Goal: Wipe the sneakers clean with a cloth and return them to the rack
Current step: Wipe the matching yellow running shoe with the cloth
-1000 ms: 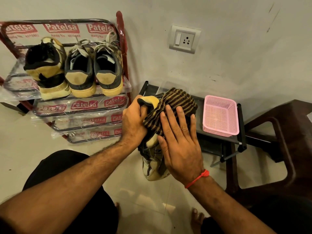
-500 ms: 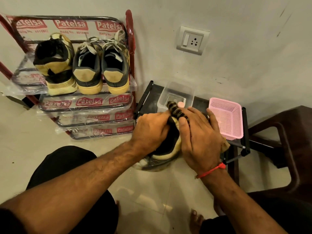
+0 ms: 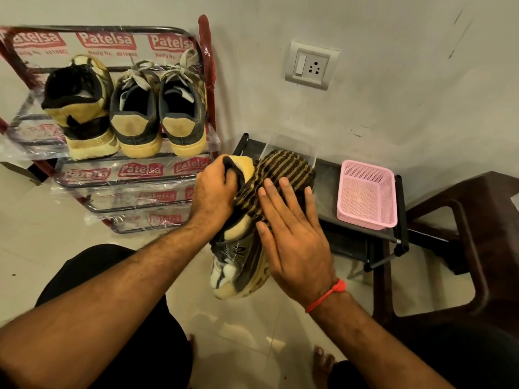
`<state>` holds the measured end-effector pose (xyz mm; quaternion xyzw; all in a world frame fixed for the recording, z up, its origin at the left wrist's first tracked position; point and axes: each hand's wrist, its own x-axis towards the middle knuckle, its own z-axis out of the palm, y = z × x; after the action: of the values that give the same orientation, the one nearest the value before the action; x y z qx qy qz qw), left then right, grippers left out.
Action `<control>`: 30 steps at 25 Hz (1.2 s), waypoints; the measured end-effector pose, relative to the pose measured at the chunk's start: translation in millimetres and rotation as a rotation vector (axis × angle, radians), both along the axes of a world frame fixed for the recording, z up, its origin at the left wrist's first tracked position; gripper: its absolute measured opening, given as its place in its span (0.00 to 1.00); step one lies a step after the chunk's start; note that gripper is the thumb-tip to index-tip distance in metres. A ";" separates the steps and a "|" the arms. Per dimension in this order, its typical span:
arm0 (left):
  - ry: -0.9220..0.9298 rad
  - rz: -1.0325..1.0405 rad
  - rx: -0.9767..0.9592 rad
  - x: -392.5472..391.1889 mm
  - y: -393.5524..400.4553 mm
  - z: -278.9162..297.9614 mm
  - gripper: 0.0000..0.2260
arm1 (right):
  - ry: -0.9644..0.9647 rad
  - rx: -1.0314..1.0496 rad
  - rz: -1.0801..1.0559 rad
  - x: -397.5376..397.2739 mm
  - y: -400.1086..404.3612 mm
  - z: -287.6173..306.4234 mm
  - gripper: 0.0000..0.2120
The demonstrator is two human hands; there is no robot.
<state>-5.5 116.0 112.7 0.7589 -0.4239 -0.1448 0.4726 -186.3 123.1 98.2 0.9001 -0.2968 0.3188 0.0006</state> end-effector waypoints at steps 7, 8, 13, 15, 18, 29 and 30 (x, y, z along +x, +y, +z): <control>0.032 -0.087 -0.172 -7.7 6.1 7.2 0.09 | 0.015 -0.145 -0.110 -1.9 -5.5 5.8 0.24; 0.050 -0.137 -0.205 -11.2 7.7 5.9 0.08 | -0.016 -0.135 -0.123 -1.0 -8.6 11.2 0.24; -0.176 -0.385 -0.269 -29.4 18.2 -3.3 0.09 | -0.104 -0.099 -0.250 -8.1 -17.8 28.9 0.21; -0.389 -0.419 -0.223 -32.1 20.1 -2.9 0.07 | -0.161 0.104 -0.209 -14.2 -27.1 26.3 0.20; -0.417 -0.273 -0.071 -27.0 13.6 -1.6 0.08 | -0.183 0.283 -0.153 -13.4 -29.3 16.1 0.22; 0.176 0.255 -0.009 17.1 -0.3 11.3 0.12 | 0.079 -0.009 0.056 6.5 20.0 -17.5 0.24; 0.161 0.220 -0.024 13.1 -0.1 11.8 0.12 | 0.085 -0.033 0.034 6.2 17.2 -15.6 0.25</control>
<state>7.6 116.0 124.5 0.7809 -0.3007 -0.1474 0.5273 -180.0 140.3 82.6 0.9176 -0.2757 0.2853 0.0226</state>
